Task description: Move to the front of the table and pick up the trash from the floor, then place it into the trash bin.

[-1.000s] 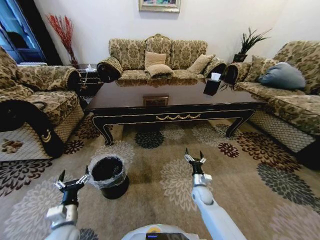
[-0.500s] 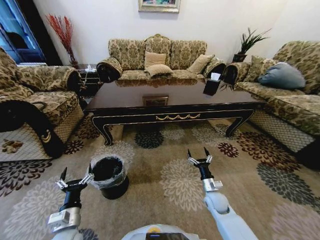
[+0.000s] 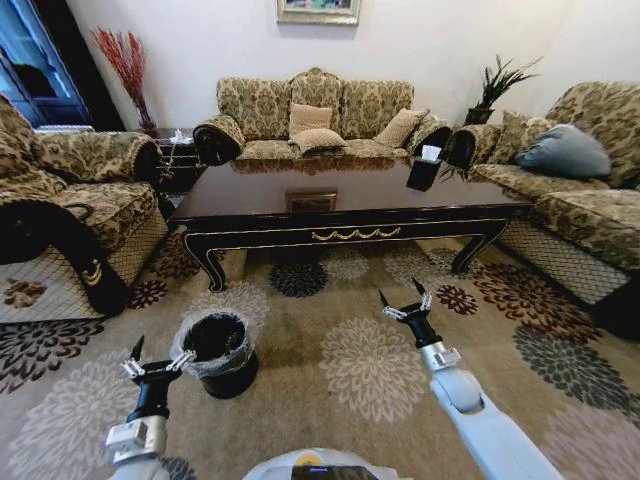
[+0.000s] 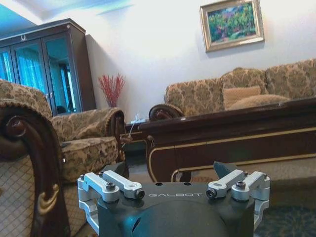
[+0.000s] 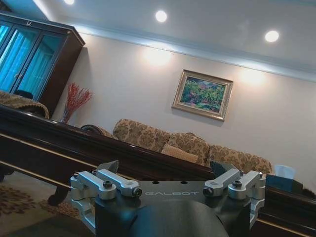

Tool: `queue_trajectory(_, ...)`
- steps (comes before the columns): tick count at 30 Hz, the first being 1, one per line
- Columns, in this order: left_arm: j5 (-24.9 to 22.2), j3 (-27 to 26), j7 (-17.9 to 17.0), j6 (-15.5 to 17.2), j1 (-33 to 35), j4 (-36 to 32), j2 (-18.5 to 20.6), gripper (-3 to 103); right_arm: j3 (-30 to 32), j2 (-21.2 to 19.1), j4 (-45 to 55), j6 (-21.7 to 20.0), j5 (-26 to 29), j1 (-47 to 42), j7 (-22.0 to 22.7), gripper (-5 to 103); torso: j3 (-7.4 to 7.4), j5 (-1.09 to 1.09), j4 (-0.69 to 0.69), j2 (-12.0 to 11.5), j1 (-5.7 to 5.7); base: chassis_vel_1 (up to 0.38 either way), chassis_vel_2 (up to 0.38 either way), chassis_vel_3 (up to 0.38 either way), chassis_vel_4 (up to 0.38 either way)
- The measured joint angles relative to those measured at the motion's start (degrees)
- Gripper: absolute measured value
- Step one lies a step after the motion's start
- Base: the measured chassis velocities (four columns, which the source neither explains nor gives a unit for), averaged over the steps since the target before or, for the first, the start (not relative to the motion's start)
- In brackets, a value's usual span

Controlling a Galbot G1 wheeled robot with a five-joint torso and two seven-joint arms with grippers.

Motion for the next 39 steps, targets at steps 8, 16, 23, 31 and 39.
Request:
queue_trajectory(8,-2.04,0.20,2.29,-0.05,-1.64,0.31,-0.44,100,0.20,0.35,1.58,-0.16,0.93,-0.53,0.33,100,0.00,0.00,0.00,0.00,0.00,0.000,0.000,0.000,0.000)
queue_trajectory(16,-2.18,-0.06,2.58,0.04,-1.50,0.32,-0.49,100,0.39,0.27,2.11,-0.65,0.98,-0.83,0.48,100,0.00,-0.01,0.01,0.00,0.00,0.000,0.000,0.000,0.000)
queue_trajectory(23,-2.21,-0.09,2.58,0.07,-1.46,0.32,-0.50,100,0.42,0.27,2.10,-0.68,1.00,-0.84,0.52,100,0.00,-0.01,0.01,-0.01,0.00,0.000,0.000,0.000,0.000)
queue_trajectory(31,-2.22,-0.11,2.58,0.08,-1.44,0.34,-0.50,100,0.43,0.29,2.11,-0.72,1.01,-0.82,0.53,100,0.01,-0.01,0.02,-0.01,0.00,0.000,0.000,0.000,0.000)
queue_trajectory(39,-2.22,-0.11,2.58,0.08,-1.42,0.34,-0.50,100,0.43,0.29,2.10,-0.73,1.01,-0.81,0.53,100,0.01,-0.01,0.01,-0.01,0.01,0.099,-0.094,-0.113,0.105)
